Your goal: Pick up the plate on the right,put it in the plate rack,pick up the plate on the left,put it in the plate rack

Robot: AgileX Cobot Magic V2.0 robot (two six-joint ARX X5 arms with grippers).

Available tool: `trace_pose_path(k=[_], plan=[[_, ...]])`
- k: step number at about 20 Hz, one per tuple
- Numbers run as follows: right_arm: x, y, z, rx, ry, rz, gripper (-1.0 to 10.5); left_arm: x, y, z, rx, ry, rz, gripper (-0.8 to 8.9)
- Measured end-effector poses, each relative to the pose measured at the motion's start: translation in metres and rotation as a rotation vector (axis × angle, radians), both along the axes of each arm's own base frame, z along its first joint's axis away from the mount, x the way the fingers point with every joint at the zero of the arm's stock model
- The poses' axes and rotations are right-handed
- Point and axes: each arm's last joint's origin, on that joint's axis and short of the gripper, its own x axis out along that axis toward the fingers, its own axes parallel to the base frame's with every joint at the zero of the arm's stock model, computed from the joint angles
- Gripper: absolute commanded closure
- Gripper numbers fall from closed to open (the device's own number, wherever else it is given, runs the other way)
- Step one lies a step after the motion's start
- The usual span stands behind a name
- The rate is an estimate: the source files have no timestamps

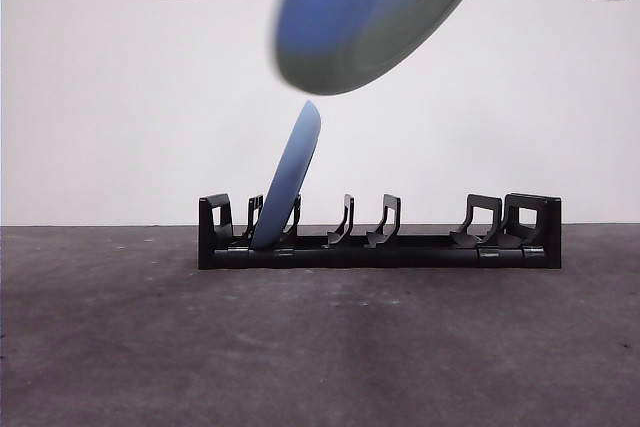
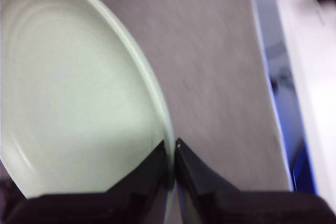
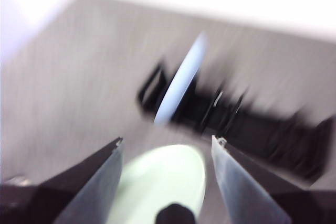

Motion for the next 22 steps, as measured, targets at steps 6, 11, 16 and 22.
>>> trace_pose_path(k=[6, 11, 16, 22], plan=[[-0.077, -0.049, 0.022, 0.068, -0.122, -0.016, 6.6, 0.062, -0.022, 0.004, -0.424, 0.047, 0.152, 8.22], [-0.096, -0.062, 0.013, 0.009, -0.045, -0.033, 6.6, 0.102, -0.027, -0.010, -0.578, 0.105, 0.236, 8.22], [-0.099, -0.063, 0.006, -0.038, 0.026, -0.034, 6.6, 0.133, -0.033, -0.033, -0.624, 0.176, 0.304, 8.22], [-0.097, -0.062, 0.006, -0.042, 0.028, -0.032, 6.6, 0.166, -0.051, -0.043, -0.623, 0.209, 0.339, 8.22]])
